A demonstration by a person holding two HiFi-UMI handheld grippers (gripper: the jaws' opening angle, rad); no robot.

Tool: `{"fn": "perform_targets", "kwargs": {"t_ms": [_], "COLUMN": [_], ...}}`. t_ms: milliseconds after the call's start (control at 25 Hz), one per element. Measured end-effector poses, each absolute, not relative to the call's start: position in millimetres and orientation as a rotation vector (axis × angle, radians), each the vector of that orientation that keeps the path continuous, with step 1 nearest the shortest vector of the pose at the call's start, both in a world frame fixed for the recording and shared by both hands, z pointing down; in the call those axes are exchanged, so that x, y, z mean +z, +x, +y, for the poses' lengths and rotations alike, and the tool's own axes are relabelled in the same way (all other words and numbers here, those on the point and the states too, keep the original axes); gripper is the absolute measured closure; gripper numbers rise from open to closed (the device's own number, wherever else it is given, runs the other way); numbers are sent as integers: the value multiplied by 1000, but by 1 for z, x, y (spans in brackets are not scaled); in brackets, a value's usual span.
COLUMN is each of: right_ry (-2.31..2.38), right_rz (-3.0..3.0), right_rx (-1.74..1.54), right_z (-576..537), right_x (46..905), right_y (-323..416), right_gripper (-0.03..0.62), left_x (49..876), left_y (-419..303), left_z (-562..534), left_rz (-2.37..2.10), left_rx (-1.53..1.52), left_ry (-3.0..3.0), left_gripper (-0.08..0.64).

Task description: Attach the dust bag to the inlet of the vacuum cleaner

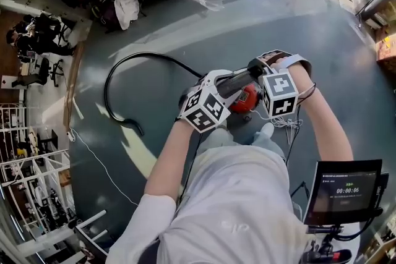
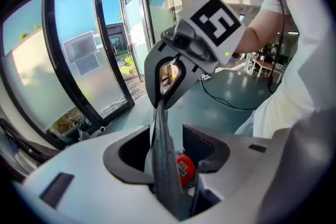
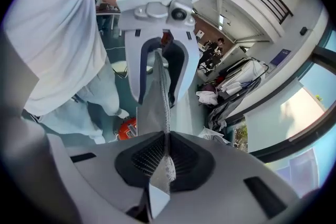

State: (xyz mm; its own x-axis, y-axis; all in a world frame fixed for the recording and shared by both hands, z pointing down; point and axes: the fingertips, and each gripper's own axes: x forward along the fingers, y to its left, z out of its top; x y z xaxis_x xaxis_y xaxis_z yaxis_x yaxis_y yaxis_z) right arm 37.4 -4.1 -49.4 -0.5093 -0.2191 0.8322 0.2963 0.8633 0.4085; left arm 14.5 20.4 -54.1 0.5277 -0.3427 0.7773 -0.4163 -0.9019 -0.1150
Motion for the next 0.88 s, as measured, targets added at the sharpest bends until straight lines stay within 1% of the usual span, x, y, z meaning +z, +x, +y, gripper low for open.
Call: {"fn": "perform_targets", "kwargs": {"t_ms": [120,160,200,480,720,800,880], "right_ry": [-89,-98,-106,-157,-259,-292,-336], "right_rz": [-2050,-2050,-2048,-2017,-1933,-1906,-1878], "right_rx": [-608,-602,-596,-549,-477,-426,-362], "right_z": [5,7,10,29,56,71,88], "right_x": [-44,-40,-35,-17,-1,16,53], "right_y": [34,33,33,56,91,110,128], "right_gripper": [557,557,557,555,555,555,555], "left_x": [-33,-27,-23,-6,11,28,65], "left_y": [10,6,5,27,63,82,101], "left_z": [17,17,18,37,65,82,100], "left_rz": [-683,-686,-689,-668,-576,-546,-510], "left_rx": [1500,1532,1534,1413,1320,1249,1170], "left_ry": [2639,2625,2608,2554,2545,2540,2509], "left_gripper": [387,477,528,531,530,529,529]}}
